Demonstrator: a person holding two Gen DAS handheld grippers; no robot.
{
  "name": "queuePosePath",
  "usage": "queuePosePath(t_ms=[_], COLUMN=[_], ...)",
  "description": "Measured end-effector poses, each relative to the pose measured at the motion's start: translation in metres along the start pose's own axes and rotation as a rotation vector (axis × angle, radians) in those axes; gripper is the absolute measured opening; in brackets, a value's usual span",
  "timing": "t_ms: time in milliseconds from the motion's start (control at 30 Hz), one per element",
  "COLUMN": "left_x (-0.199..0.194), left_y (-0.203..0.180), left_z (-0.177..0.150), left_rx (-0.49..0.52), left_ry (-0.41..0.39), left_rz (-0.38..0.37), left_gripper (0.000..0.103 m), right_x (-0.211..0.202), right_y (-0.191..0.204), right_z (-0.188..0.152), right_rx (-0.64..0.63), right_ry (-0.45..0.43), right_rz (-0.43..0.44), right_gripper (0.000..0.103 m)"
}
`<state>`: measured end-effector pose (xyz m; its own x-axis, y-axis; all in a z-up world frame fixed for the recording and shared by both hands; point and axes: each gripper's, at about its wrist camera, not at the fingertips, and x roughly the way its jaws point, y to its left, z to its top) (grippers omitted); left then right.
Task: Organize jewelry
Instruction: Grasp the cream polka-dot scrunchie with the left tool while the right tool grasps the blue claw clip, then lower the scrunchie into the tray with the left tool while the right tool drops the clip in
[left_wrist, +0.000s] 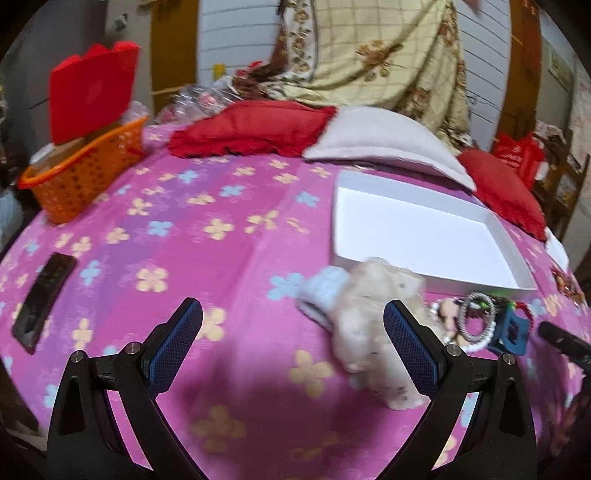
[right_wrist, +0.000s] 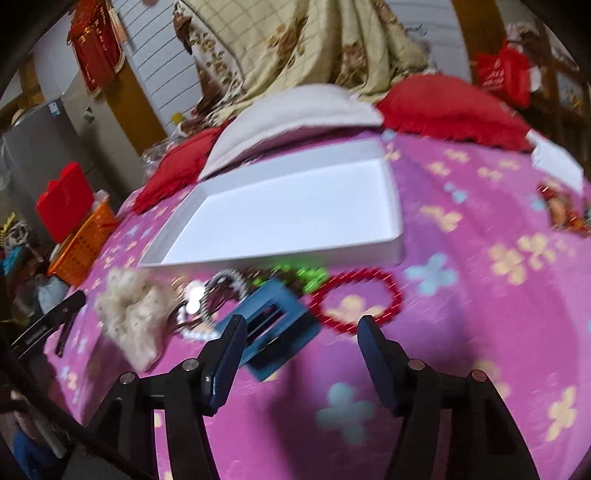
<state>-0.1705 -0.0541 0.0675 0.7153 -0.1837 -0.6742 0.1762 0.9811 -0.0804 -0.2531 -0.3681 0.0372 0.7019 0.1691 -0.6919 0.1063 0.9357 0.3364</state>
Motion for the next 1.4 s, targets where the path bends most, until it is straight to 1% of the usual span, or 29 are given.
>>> queuePosePath(t_ms=[133, 233, 333, 467, 500, 533, 567, 600, 633, 667, 700, 733, 800, 967, 1033, 1100, 1233, 1333, 1400], left_x=[0.015, 0.021, 0.027, 0.032, 0.033, 0.033, 0.035, 0.044, 0.047, 0.047, 0.045, 0.041, 0.03, 0.003, -0.01, -0.022, -0.034, -0.024, -0.012], left_y=[-0.011, -0.018, -0.027, -0.037, -0.04, -0.042, -0.045, -0.045, -0.046, -0.047, -0.046, -0.046, -0.046, -0.051, -0.054, -0.055, -0.055, -0.058, -0.061], left_z=[0.003, 0.003, 0.002, -0.002, -0.003, -0.004, -0.006, -0.006, -0.009, -0.011, -0.012, -0.012, -0.012, -0.008, -0.002, 0.003, 0.021, 0.044, 0.062], left_rx=[0.009, 0.011, 0.038, 0.069, 0.072, 0.079, 0.092, 0.109, 0.121, 0.126, 0.12, 0.117, 0.119, 0.122, 0.132, 0.132, 0.119, 0.101, 0.097], left_ry=[0.055, 0.08, 0.095, 0.123, 0.129, 0.139, 0.156, 0.179, 0.195, 0.202, 0.197, 0.189, 0.163, 0.11, 0.08, 0.056, 0.045, 0.06, 0.066], left_rz=[-0.062, -0.106, -0.119, -0.138, -0.149, -0.16, -0.162, -0.149, -0.138, -0.136, -0.147, -0.166, -0.195, -0.222, -0.216, -0.228, -0.261, -0.273, -0.271], left_gripper=[0.099, 0.099, 0.099, 0.098, 0.096, 0.082, 0.06, 0.046, 0.02, 0.013, 0.011, 0.008, 0.008, 0.008, 0.008, 0.008, 0.008, 0.008, 0.008], right_x=[0.008, 0.011, 0.012, 0.015, 0.017, 0.019, 0.02, 0.019, 0.019, 0.018, 0.017, 0.017, 0.013, -0.005, -0.012, -0.018, -0.024, -0.02, -0.007], right_y=[0.006, 0.008, 0.007, 0.009, 0.011, 0.011, 0.011, 0.01, 0.01, 0.009, 0.009, 0.009, 0.012, 0.021, 0.023, 0.025, 0.024, 0.019, 0.016], right_z=[-0.003, -0.003, 0.0, 0.001, 0.001, 0.0, -0.001, -0.001, -0.001, -0.001, -0.002, -0.002, -0.004, -0.004, -0.002, 0.002, 0.021, 0.046, 0.068], right_rx=[0.007, 0.02, 0.035, 0.033, 0.034, 0.035, 0.038, 0.037, 0.04, 0.051, 0.058, 0.057, 0.044, 0.019, 0.016, 0.016, 0.032, 0.061, 0.075], right_ry=[0.029, 0.038, 0.036, 0.04, 0.045, 0.054, 0.052, 0.05, 0.052, 0.056, 0.057, 0.057, 0.052, 0.013, -0.003, -0.015, -0.035, -0.05, -0.048], right_rz=[0.02, 0.026, 0.03, 0.036, 0.034, 0.037, 0.033, 0.027, 0.031, 0.045, 0.056, 0.059, 0.059, 0.07, 0.078, 0.087, 0.099, 0.097, 0.073], right_gripper=[0.061, 0.061, 0.061, 0.054, 0.045, 0.04, 0.034, 0.029, 0.026, 0.021, 0.018, 0.018, 0.015, 0.014, 0.014, 0.014, 0.014, 0.014, 0.014])
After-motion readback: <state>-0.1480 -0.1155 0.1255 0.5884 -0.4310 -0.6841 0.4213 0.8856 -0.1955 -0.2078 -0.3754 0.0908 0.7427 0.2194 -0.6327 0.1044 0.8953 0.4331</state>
